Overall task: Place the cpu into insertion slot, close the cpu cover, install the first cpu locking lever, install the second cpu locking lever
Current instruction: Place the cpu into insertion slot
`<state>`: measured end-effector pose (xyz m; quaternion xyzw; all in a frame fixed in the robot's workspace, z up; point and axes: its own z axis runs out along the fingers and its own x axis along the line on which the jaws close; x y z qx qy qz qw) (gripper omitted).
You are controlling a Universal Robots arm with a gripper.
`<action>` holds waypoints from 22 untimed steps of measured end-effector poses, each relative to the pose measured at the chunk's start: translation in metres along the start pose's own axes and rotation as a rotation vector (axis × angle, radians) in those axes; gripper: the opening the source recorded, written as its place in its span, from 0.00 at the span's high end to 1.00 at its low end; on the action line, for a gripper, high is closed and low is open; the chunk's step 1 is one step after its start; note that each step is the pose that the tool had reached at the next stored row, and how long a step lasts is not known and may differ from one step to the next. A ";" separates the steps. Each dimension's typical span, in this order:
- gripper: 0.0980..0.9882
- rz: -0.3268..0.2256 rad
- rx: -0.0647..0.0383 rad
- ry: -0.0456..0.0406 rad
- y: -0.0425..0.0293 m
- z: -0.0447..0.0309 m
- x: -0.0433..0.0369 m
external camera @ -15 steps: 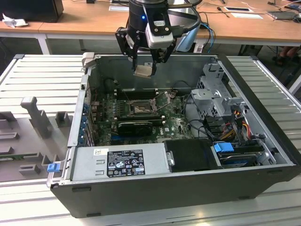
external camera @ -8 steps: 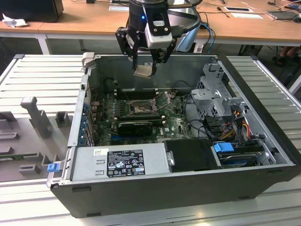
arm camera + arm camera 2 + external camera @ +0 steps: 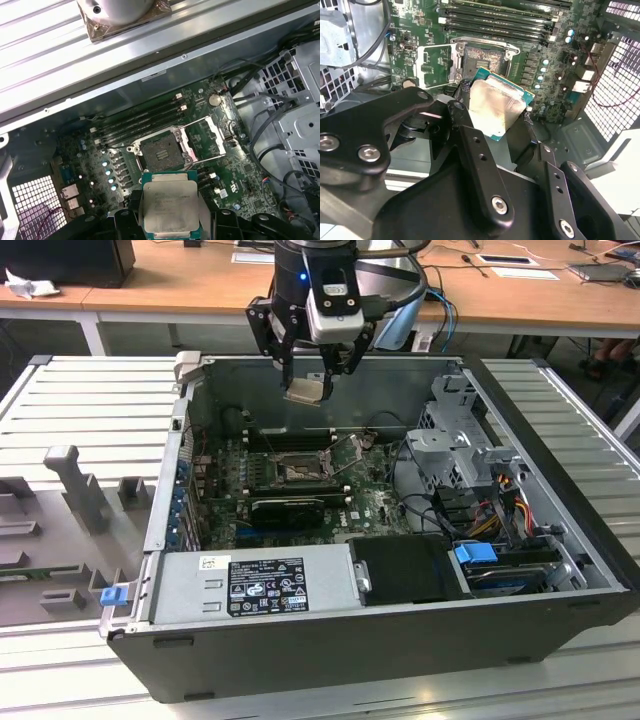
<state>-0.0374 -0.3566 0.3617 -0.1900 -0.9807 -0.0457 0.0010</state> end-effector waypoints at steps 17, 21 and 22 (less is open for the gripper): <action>0.51 0.041 -0.001 -0.0037 0.0000 0.0001 0.0000; 0.51 0.049 -0.001 -0.0044 0.0000 0.0001 0.0000; 0.51 0.051 -0.001 -0.0046 0.0000 0.0001 0.0000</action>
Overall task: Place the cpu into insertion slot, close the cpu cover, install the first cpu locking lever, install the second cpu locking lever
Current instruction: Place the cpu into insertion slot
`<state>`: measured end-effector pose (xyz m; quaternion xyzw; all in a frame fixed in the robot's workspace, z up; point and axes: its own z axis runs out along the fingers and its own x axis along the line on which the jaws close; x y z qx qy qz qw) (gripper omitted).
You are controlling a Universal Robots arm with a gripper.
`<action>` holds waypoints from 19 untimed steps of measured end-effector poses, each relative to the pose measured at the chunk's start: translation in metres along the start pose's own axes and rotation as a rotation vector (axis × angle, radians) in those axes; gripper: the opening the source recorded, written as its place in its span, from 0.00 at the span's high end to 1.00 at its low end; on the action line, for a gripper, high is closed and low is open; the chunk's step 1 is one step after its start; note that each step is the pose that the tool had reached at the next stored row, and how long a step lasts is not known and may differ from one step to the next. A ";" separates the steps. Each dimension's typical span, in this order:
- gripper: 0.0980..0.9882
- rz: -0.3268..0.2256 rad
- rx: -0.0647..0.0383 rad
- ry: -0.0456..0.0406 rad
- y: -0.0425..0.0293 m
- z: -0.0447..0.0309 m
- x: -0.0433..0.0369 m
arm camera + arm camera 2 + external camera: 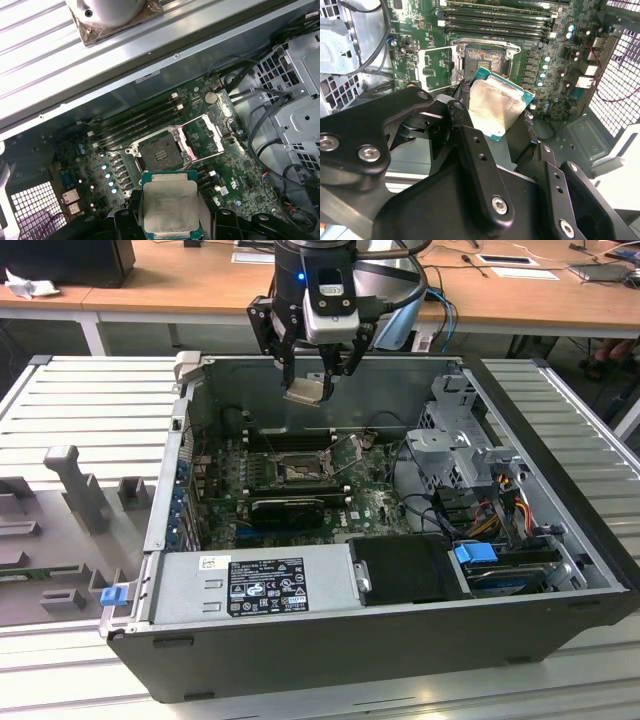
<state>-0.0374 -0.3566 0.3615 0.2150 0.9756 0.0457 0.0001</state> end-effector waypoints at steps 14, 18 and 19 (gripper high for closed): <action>0.51 0.059 -0.001 -0.0053 -0.0008 0.0006 -0.0004; 0.51 0.079 -0.001 -0.0070 -0.0009 0.0011 -0.0004; 0.51 0.087 -0.002 -0.0078 -0.0009 0.0012 -0.0004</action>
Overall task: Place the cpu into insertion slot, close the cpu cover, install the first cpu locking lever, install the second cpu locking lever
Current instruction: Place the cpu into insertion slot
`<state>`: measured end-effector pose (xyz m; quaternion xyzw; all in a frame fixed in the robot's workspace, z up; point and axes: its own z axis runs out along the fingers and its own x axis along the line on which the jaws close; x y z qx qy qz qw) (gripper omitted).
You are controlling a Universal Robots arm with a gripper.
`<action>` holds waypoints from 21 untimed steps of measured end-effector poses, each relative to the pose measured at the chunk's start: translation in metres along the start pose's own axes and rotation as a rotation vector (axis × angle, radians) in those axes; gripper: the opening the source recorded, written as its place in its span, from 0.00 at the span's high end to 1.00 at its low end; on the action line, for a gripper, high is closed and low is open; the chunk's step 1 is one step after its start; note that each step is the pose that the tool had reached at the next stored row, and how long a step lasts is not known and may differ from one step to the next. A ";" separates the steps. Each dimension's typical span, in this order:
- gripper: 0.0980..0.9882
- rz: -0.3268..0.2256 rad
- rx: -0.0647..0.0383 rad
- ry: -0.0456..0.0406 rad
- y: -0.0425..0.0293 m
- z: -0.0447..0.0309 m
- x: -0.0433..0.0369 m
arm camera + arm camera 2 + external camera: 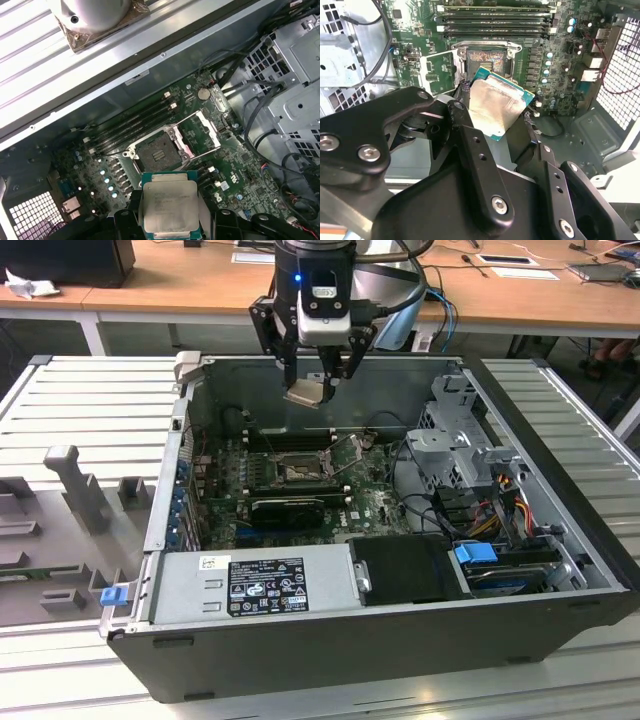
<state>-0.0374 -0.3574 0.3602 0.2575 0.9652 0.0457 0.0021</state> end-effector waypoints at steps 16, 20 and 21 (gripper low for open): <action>0.51 0.066 -0.001 -0.0059 -0.0001 0.0009 0.0000; 0.51 0.083 -0.002 -0.0075 -0.0001 0.0012 0.0000; 0.51 0.086 -0.002 -0.0077 -0.0001 0.0012 0.0000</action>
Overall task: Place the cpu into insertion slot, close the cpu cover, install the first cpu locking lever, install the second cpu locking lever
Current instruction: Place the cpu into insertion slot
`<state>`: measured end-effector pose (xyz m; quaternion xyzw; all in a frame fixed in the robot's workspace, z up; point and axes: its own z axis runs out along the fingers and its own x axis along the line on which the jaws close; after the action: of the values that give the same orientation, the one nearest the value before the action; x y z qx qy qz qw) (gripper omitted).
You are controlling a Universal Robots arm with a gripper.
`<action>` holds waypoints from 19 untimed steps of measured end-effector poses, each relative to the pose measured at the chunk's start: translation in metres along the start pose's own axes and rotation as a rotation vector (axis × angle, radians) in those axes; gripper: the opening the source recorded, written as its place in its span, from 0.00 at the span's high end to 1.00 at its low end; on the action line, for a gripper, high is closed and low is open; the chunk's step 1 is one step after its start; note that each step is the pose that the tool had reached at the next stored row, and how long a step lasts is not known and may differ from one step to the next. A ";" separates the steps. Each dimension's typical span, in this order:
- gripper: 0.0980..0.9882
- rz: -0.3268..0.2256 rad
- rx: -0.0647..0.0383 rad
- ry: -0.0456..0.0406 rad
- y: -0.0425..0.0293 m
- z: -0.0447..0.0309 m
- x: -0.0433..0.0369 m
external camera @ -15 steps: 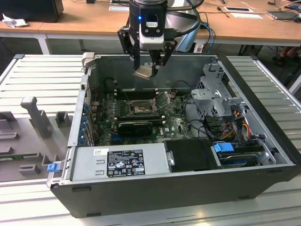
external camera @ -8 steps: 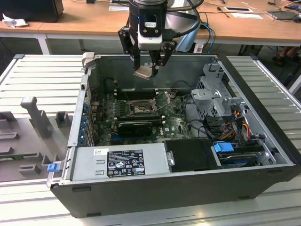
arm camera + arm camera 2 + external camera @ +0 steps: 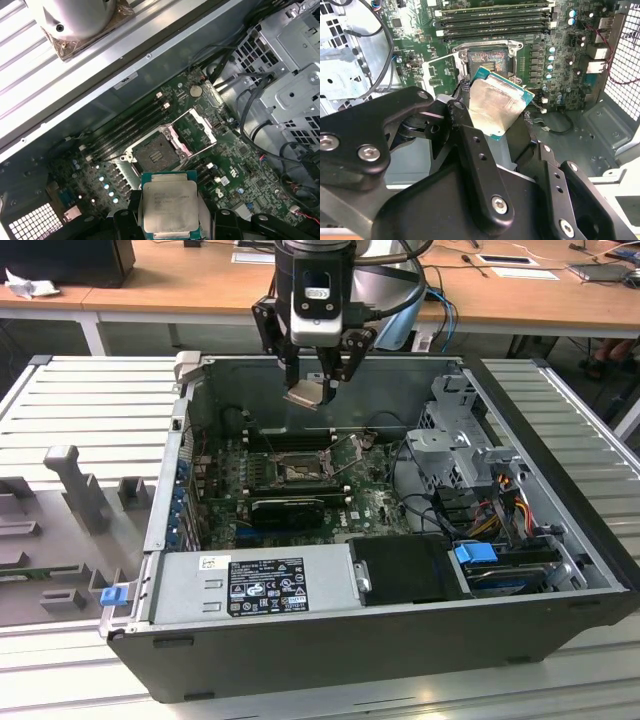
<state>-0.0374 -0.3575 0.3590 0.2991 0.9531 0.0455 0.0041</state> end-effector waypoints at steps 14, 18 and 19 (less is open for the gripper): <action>0.51 0.064 -0.001 -0.0058 0.0000 0.0006 0.0000; 0.51 0.111 -0.002 -0.0100 -0.0001 0.0010 0.0000; 0.51 0.117 -0.002 -0.0105 -0.0001 0.0010 0.0000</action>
<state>-0.0374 -0.3575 0.3579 0.3545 0.9339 0.0452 0.0068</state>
